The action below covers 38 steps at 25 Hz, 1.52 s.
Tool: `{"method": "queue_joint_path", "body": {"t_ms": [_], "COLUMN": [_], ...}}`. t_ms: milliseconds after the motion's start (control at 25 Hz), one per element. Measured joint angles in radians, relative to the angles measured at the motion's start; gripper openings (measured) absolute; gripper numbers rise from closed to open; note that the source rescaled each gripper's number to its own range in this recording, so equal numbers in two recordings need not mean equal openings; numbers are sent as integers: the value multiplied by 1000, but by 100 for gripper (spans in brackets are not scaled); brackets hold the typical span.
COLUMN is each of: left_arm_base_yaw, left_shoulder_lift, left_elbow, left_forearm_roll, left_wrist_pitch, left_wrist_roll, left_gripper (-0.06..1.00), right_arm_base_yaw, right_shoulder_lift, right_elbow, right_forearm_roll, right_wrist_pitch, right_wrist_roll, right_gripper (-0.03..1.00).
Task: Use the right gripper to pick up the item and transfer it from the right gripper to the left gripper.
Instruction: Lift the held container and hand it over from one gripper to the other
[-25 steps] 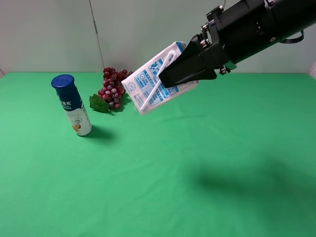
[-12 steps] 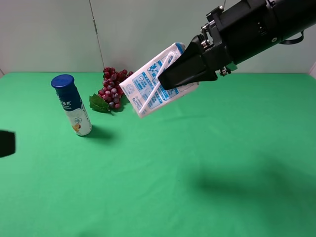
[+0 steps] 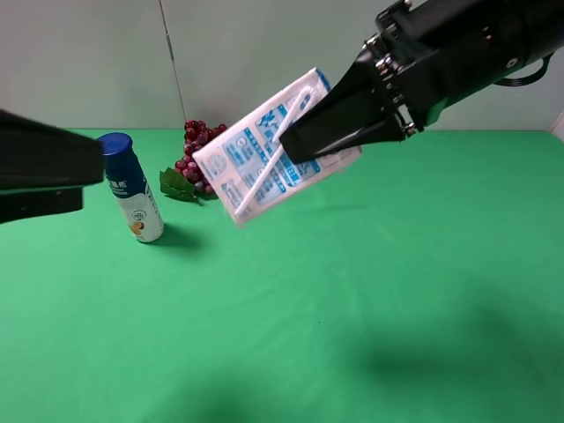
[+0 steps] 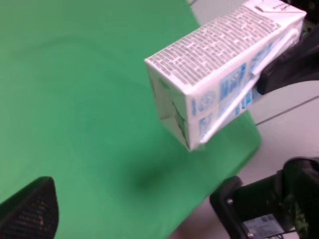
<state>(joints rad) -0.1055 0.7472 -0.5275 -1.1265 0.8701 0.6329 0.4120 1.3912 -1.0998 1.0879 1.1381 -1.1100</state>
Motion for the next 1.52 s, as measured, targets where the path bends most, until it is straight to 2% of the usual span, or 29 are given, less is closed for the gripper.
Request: {"method": "queue_joint_path", "body": {"t_ms": [120,400,560,920,1120,1360,1520], "left_arm_base_yaw": [0,0,0,0,0,0,-2], "left_shoulder_lift": [79,232,300,339,339,339,339], "left_elbow": [0,0,0,0,0,0,0], "left_forearm_roll": [-78,-228,-292,-407,-420,-422,-428], "left_wrist_pitch": [24,72,113,133,131,137,144], "left_wrist_roll": [114,341,421,530,555,560,560], "left_gripper": [88,88,88,88,88,88,88], "right_arm_base_yaw": [-28,-32,-32,-32,-12,55,60], "right_shoulder_lift": [-2,-3,-3,-3,-3,-3,-3], "right_elbow": [0,0,0,0,0,0,0], "right_forearm_roll": [42,88,113,136,148,165,175], "right_wrist_pitch": [23,63,64,64,63,61,51], "right_wrist_roll": [-15,-21,-21,-17,-6,7,8], "right_gripper": [1,1,1,1,1,1,1]}}
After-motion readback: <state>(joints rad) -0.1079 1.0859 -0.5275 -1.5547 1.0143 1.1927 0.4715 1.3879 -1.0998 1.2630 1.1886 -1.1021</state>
